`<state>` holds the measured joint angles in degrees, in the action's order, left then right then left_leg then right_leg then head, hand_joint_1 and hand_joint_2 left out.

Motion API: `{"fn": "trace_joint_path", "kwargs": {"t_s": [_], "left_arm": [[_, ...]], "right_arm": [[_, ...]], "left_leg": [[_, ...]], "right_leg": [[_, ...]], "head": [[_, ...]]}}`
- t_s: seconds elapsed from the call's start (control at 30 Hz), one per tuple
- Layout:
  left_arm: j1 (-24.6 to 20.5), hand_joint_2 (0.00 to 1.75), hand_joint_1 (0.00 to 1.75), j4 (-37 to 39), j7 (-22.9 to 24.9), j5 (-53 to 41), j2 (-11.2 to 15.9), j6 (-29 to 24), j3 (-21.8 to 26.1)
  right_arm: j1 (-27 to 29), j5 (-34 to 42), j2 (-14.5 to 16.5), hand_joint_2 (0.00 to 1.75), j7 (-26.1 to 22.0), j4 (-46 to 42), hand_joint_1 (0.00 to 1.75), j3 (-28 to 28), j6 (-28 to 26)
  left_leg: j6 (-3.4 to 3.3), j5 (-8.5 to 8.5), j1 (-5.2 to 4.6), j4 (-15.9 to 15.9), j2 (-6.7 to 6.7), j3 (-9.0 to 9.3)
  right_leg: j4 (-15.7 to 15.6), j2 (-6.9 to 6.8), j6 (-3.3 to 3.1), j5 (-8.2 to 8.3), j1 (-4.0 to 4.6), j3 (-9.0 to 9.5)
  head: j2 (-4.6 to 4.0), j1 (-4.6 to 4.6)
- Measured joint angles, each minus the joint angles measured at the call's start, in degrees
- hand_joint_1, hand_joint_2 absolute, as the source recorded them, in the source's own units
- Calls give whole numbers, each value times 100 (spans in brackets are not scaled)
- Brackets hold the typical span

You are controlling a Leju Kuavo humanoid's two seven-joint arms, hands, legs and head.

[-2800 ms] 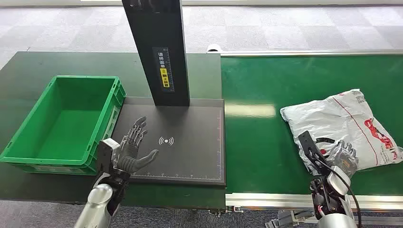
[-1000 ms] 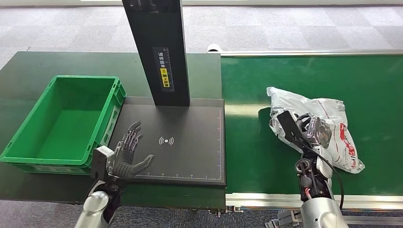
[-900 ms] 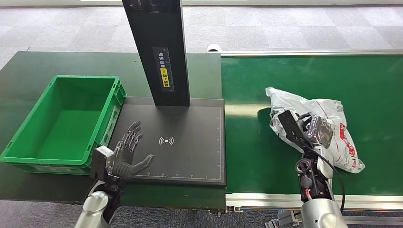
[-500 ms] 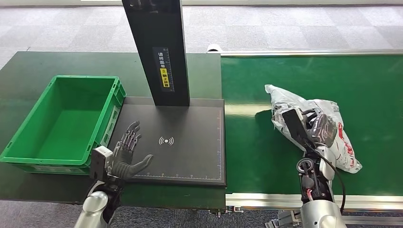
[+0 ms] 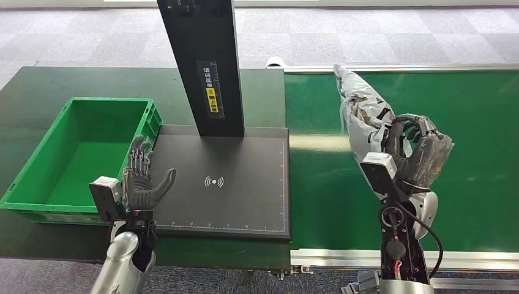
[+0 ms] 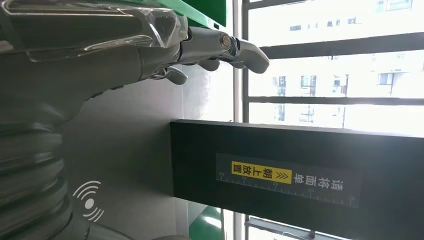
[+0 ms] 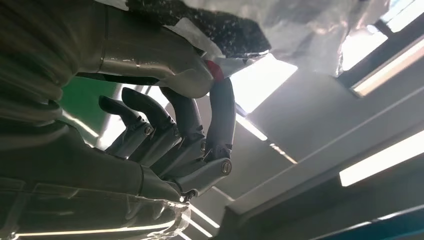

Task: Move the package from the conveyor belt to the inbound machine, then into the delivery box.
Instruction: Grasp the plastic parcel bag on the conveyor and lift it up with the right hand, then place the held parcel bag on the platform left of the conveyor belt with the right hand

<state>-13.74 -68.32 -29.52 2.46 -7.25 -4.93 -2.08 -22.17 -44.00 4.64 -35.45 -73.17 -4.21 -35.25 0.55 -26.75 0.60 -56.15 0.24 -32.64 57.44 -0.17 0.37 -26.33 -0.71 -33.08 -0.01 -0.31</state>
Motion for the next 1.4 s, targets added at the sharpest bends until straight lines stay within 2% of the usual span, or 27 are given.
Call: {"fn": "trace_joint_path", "kwargs": {"t_s": [0.23, 0.4, 0.73, 0.83, 1.03, 1.13, 1.4], "left_arm": [[-22, 175, 0, -12, 14, 147, -5, -31, 1], [-16, 175, 0, -63, -20, 229, -5, -120, 3], [110, 175, 0, -391, -403, 408, -6, -733, 20], [130, 175, 0, -445, -433, 497, -7, -771, 49], [145, 175, 0, -490, -513, 814, -12, -857, 153], [145, 175, 0, -492, -536, 861, -12, -868, 164], [145, 175, 0, -492, -539, 887, -8, -862, 171]], "right_arm": [[10, -229, -30, 175, -77, -203, 175, 1138, -7], [-11, -520, -40, 175, -93, -113, 175, 1824, 257], [-336, -1048, 173, 175, 120, 1508, 175, 3688, 1086], [-426, -991, 224, 175, 97, 1829, 175, 3961, 1314], [-468, -691, 347, 175, -50, 2357, 175, 4478, 2400], [-477, -631, 360, 175, -55, 2537, 175, 4708, 2759], [-509, -585, 349, 175, -132, 2802, 175, 5067, 3001]], "left_leg": [[0, 0, 0, 0, 2, -1], [0, -1, 0, 1, 3, -2], [1, 0, 6, 3, -10, -5], [1, 0, 5, 2, -10, -6], [1, 0, 5, 2, -11, -5], [1, 0, 5, 2, -10, -5], [1, 0, 5, 2, -9, -4]], "right_leg": [[0, 0, 1, -1, 0, 0], [0, 1, 0, -1, 1, 0], [1, -10, 0, -4, 7, 0], [1, -10, 0, -3, 6, 0], [1, -10, 0, -3, 6, -1], [1, -9, 0, -3, 6, -1], [1, -9, 0, -3, 5, -1]], "head": [[0, 1], [0, 0], [0, 0], [-1, 1], [-1, 1], [0, 1], [1, 2]]}}
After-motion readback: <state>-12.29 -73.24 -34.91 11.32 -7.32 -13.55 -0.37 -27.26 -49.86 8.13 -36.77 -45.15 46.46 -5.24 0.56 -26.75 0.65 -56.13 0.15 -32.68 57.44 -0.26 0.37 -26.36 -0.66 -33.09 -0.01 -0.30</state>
